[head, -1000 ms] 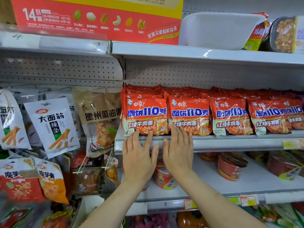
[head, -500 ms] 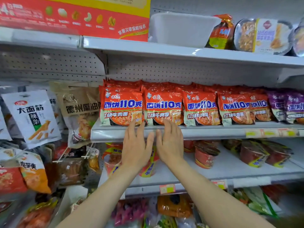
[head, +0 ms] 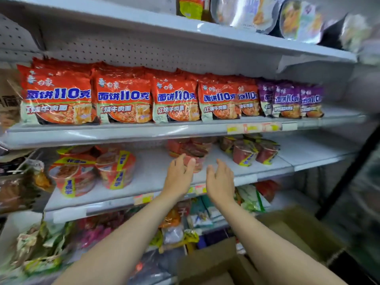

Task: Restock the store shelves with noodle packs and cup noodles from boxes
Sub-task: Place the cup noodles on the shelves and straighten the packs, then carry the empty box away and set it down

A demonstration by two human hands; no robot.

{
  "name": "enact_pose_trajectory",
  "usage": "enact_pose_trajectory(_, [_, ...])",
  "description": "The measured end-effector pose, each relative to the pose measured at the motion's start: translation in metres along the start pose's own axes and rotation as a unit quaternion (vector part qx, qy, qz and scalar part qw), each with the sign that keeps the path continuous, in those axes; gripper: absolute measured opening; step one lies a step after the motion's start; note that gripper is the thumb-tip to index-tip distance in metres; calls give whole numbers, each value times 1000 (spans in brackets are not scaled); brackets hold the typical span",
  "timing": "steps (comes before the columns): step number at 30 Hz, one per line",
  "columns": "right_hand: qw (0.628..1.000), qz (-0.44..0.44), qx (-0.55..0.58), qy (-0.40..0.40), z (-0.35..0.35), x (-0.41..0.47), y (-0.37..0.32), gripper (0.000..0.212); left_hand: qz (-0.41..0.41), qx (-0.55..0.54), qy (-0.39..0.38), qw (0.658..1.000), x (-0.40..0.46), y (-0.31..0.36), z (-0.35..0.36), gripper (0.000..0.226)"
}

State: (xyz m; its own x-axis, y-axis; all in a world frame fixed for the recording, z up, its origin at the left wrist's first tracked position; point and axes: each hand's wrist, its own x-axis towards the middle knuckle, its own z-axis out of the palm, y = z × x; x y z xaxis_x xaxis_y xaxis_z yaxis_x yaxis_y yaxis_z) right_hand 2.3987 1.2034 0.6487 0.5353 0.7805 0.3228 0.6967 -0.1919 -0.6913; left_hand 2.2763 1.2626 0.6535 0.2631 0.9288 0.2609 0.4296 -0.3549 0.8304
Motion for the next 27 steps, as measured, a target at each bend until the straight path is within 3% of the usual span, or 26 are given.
enact_pose_trajectory(3, [997,69,-9,-15,-25,-15,59,52,-32,-7,-63,997,-19,8,61,52])
enact_pose_trajectory(11, [978,201,-43,-23,-77,-60,185,49,-111,27,-193,974,-71,21,182,67])
enact_pose_trajectory(20, [946,325,-22,12,-150,-88,283,50,-154,-30,-287,945,-107,57,291,61])
enact_pose_trajectory(27, [904,422,42,53,-174,-83,337,56,-157,3,-353,922,-101,72,351,63])
